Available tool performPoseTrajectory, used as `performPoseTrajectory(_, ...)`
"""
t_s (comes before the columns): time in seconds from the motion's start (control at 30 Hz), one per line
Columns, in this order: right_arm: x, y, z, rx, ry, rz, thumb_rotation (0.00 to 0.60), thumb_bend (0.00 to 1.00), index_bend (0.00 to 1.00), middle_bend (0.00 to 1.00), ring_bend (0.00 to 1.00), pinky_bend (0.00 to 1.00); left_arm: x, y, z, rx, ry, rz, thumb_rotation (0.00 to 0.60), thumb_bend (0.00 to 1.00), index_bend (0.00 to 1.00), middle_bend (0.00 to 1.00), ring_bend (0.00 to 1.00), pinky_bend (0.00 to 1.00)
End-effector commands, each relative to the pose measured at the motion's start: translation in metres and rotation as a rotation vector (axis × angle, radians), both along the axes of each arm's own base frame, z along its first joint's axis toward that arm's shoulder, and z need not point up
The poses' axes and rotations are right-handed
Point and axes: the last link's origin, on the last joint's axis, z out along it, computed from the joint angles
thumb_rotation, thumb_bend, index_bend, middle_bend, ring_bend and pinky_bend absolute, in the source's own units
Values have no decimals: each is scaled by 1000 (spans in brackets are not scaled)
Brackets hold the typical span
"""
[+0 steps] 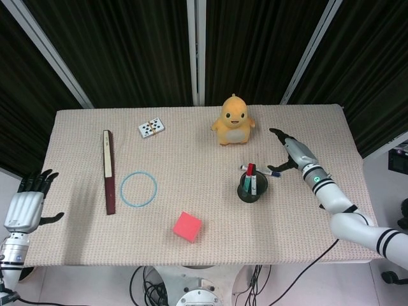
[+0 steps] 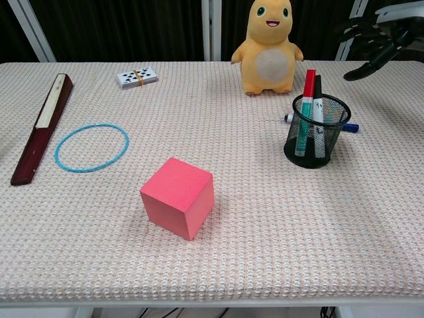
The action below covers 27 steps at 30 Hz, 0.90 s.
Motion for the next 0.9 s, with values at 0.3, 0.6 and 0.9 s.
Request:
performPoseTrajectory(0.3, -46, 88, 50, -343, 288, 169, 600, 153, 0, 0, 0, 0, 2, -1, -1, 1, -7, -15, 600, 62, 129, 63, 0, 42)
performPoseTrajectory(0.6, -103, 183, 55, -546, 553, 91, 600, 153, 0, 0, 0, 0, 18, 3, -4, 13, -1, -87, 600, 62, 129, 63, 0, 41)
performPoseTrajectory(0.9, -117, 211, 60, -565, 526, 35, 600, 153, 0, 0, 0, 0, 26, 2, -5, 6, 12, -101, 600, 62, 129, 63, 0, 41)
